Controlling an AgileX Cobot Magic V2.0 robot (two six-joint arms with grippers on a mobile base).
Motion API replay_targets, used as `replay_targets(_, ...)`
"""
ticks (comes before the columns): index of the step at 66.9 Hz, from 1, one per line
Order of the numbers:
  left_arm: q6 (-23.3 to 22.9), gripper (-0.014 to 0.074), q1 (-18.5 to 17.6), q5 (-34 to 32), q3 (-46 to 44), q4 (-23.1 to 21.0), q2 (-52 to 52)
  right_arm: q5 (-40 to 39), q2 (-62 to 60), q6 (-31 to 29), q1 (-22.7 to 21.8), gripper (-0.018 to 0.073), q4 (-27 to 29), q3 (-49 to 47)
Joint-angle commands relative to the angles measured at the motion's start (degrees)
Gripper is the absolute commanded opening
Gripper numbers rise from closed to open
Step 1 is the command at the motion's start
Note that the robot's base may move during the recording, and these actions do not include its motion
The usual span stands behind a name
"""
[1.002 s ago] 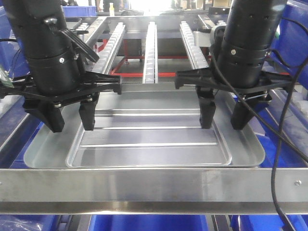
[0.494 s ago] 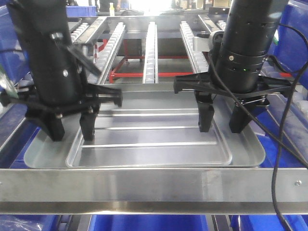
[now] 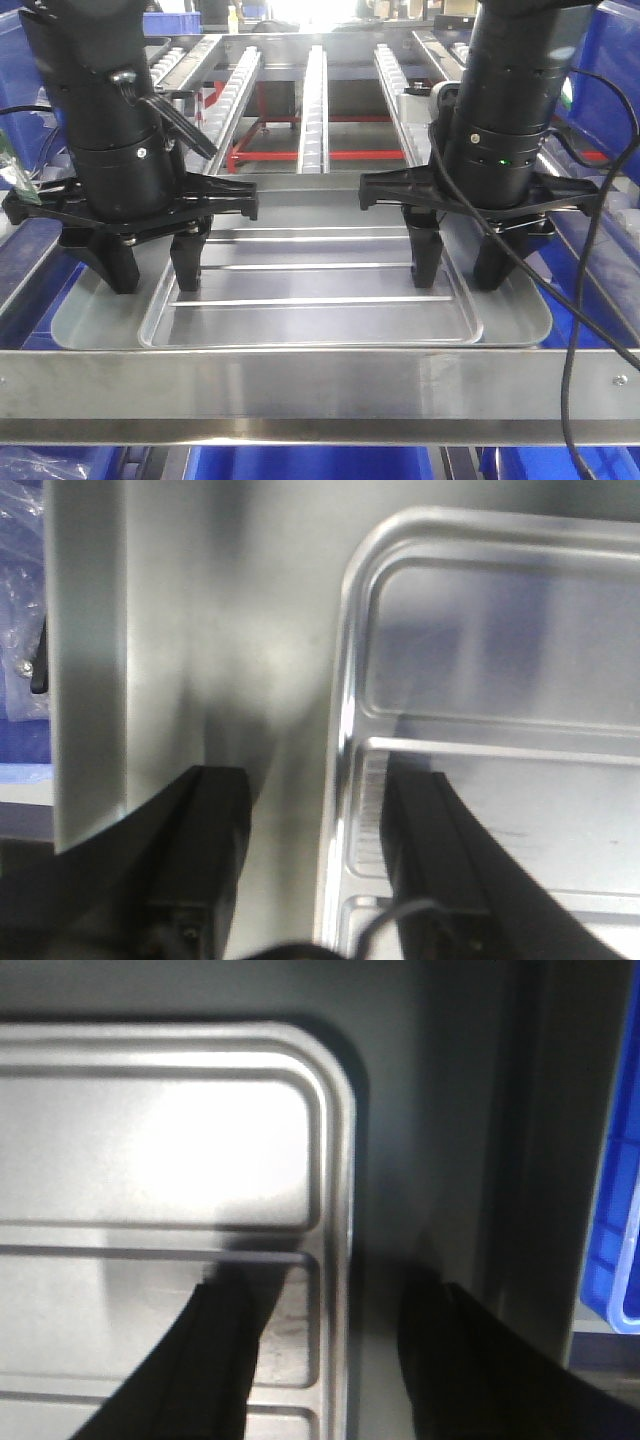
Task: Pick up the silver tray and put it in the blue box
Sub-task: 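Close both grippers on the tray's side rims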
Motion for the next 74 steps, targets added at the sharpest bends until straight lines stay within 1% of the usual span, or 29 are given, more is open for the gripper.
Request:
replay_targets(1,-0.42,0.0244,-0.39,-1.79,-1.22,-1.09,-1.68,-1.19,-2.52,-0.74,-0.29,0.0443,-0.52,-1.38)
replay_targets(25,-0.42,0.0240,-0.39,-1.79,-1.22,-1.09,-1.68,-1.08,-2.52,-0.73,-0.29,0.0443,-0.52,-1.38)
replay_targets(34,-0.42,0.0183,-0.39,-1.79,-1.22,-1.53,-1.68,-0.88,-2.52,-0.88,-0.29,0.0438,-0.52,-1.38)
replay_targets(38,-0.42,0.0134,-0.39,-1.79,-1.22,-1.62,-1.68,-0.50,-2.52,-0.95,-0.29,0.0397,-0.52,-1.38)
replay_targets(40,-0.42,0.0097,-0.39,-1.79,-1.22,-1.62,-1.68,-0.30,-2.52,-0.95,-0.29,0.0361,-0.52,-1.38)
replay_targets(45,-0.42,0.0023,-0.39,-1.79,-1.22,-1.62,-1.68,0.04,-2.52,-0.95,-0.29,0.0235,-0.52,-1.38)
replay_targets(46,-0.42,0.0015,-0.39,-1.79,-1.22,-1.62,-1.68,0.11,-2.52,-0.95,-0.29,0.0193,-0.52,-1.38)
replay_targets(47,-0.42,0.0001,-0.39,-1.79,-1.22,-1.62,-1.68,0.11,-2.52,-0.95,-0.29,0.0179,-0.52,-1.38)
replay_targets(52,-0.42,-0.0064,-0.39,-1.79,-1.22,-1.62,-1.68,0.16,-2.52,-0.95,-0.29,0.0053,-0.52,-1.38)
replay_targets(55,-0.42,-0.0102,-0.39,-1.79,-1.22,-1.62,-1.68,0.16,-2.52,-0.95,-0.29,0.0051,-0.52,-1.38)
replay_targets(74,-0.42,-0.0099,-0.39,-1.40,-1.93,-1.62,-1.68,1.23,-2.70,-0.95,-0.29,0.0051,-0.52,-2.41)
